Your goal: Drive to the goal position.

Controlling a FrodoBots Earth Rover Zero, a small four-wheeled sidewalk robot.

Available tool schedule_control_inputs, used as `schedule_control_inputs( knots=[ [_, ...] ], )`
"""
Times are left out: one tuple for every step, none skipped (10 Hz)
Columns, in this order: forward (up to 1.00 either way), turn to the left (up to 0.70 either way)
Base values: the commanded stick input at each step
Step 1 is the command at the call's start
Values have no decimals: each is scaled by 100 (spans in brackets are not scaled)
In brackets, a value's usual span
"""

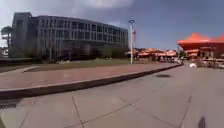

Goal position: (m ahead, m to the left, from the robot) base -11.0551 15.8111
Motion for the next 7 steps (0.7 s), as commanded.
schedule_control_inputs(
  knots=[
    [0,0],
    [0,0],
    [0,0],
    [-42,-11],
    [-100,-27],
    [-100,-27],
    [-100,-27]
  ],
)
